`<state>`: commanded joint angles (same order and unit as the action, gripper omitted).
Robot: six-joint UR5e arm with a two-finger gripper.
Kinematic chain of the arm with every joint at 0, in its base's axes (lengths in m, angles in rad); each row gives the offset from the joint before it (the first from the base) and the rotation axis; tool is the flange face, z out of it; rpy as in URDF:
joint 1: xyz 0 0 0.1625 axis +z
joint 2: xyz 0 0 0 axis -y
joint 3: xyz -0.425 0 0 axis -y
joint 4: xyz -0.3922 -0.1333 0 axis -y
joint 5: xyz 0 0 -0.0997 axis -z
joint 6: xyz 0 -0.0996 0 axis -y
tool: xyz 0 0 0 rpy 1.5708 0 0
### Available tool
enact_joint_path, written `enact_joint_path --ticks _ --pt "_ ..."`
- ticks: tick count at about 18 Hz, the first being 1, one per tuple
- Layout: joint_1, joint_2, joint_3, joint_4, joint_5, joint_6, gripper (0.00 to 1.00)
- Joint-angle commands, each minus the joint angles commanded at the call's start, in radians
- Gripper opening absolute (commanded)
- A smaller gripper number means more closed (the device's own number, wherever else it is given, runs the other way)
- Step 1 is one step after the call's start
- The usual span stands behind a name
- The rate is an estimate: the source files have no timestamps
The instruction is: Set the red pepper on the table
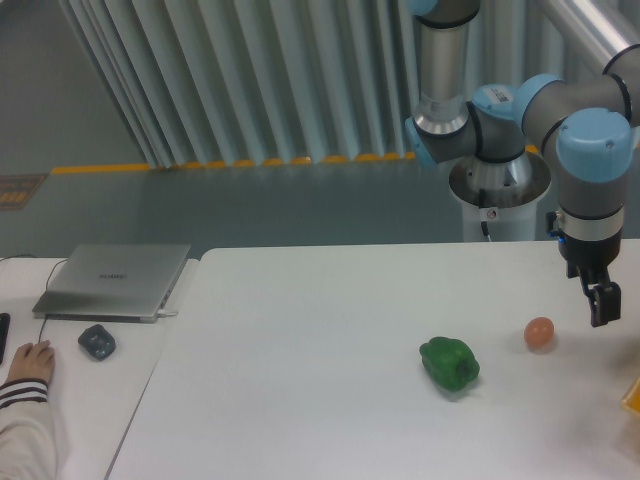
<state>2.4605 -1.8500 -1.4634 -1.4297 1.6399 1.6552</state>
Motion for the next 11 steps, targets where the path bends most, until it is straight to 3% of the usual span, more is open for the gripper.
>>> enact_joint_path --ticks 8,11 --pt "-0.002 0.006 -0.026 0.008 -0.012 0.009 1.00" --pt "-0.003 0.029 -0.077 0.104 -0.014 0.000 1.00"
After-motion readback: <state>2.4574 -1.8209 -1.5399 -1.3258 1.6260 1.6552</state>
